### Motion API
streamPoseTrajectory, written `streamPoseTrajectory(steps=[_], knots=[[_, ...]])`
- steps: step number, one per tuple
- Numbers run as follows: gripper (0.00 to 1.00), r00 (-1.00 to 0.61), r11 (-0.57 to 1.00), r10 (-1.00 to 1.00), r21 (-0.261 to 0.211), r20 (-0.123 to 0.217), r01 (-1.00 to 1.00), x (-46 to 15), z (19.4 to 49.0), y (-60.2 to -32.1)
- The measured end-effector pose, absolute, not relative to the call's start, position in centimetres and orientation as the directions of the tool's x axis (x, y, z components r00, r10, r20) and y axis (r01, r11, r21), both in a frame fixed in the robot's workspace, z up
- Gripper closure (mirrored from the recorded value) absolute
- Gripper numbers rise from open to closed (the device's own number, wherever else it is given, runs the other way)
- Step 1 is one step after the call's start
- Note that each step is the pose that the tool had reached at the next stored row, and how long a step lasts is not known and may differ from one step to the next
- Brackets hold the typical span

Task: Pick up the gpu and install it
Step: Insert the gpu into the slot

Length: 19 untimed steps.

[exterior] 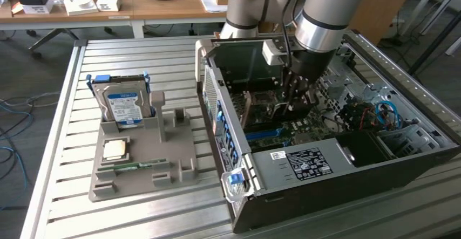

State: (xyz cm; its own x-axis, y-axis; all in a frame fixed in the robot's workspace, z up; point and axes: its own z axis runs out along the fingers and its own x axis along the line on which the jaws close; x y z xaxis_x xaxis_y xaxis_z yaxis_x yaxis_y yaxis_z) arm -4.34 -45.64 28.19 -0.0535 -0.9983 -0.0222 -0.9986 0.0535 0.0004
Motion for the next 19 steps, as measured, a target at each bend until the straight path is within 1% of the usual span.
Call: streamPoseTrajectory(steps=[19], knots=[[0.74, -0.052, 0.052, -0.998, 0.0, -0.022, -0.999, -4.95, 27.98, -46.17]])
